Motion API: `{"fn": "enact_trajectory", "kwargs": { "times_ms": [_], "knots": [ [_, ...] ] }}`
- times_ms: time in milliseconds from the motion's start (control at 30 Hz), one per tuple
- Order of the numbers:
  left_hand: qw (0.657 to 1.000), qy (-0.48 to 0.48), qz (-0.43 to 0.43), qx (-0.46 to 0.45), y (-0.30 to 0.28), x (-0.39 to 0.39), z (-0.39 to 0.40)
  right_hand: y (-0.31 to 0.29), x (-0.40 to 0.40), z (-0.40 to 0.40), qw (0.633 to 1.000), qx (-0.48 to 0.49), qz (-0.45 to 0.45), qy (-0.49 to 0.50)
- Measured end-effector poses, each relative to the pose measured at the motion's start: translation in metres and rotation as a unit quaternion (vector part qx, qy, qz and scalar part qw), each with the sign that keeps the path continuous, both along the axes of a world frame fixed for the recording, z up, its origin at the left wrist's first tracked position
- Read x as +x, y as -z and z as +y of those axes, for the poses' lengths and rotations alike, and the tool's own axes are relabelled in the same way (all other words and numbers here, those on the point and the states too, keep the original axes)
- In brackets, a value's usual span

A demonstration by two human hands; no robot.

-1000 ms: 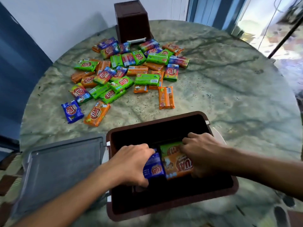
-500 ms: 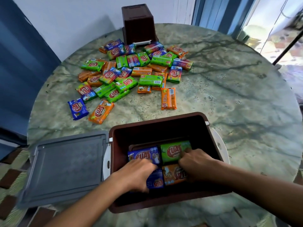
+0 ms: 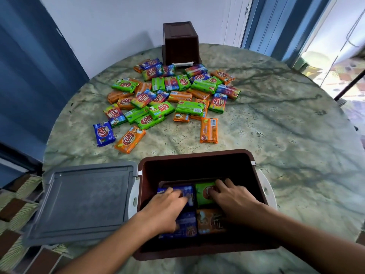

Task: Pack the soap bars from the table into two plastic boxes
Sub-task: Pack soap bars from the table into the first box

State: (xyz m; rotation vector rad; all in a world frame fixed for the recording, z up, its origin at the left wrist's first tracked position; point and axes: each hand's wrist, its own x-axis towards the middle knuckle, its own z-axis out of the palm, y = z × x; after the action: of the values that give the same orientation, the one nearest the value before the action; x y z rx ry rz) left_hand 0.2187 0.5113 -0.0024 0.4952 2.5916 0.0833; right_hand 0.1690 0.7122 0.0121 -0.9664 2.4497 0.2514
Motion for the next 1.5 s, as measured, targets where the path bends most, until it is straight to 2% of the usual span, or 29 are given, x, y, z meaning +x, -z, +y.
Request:
{"fn": "enact_trajectory", "kwargs": {
  "times_ms": [233, 400, 633, 733, 833, 933, 1000, 1167, 1400, 1500],
  "knots": [
    [0.999, 0.006, -0.032, -0.022, 0.003, 0.006, 0.008, 0.009, 0.007, 0.003, 1.000, 0.017, 0.001, -0.015],
    [1.000, 0.018, -0.022, 0.012, -0.014, -0.002, 0.004, -0.006, 0.003, 0.004, 1.000, -0.010, 0.011, -0.022],
    [0.990, -0.001, 0.046, 0.134, -0.102, -0.065, -0.018, -0.086, -0.034, -0.017, 0.982, -0.171, 0.073, -0.029],
    [0.988, -0.044, 0.077, 0.126, -0.119, -0.092, -0.031, -0.110, -0.062, -0.020, 0.971, -0.216, 0.101, 0.005],
    [0.988, -0.081, 0.056, 0.116, -0.110, -0.113, -0.042, -0.107, -0.090, -0.015, 0.983, -0.158, 0.087, 0.033],
    [0.993, -0.083, -0.051, 0.073, -0.087, -0.124, -0.041, -0.083, -0.100, -0.012, 0.997, -0.059, 0.009, 0.042],
    [0.992, -0.059, -0.093, 0.062, -0.069, -0.128, -0.034, -0.065, -0.101, -0.011, 0.998, -0.036, -0.017, 0.037],
    [0.992, -0.035, -0.077, 0.093, -0.058, -0.146, -0.023, -0.046, -0.112, -0.003, 0.995, -0.066, -0.009, 0.070],
    [0.991, -0.073, -0.012, 0.109, -0.056, -0.211, -0.009, -0.042, -0.177, 0.011, 0.988, -0.091, 0.042, 0.116],
    [0.988, -0.096, -0.004, 0.123, -0.055, -0.225, -0.006, -0.039, -0.199, 0.013, 0.986, -0.102, 0.033, 0.124]
  ]
}}
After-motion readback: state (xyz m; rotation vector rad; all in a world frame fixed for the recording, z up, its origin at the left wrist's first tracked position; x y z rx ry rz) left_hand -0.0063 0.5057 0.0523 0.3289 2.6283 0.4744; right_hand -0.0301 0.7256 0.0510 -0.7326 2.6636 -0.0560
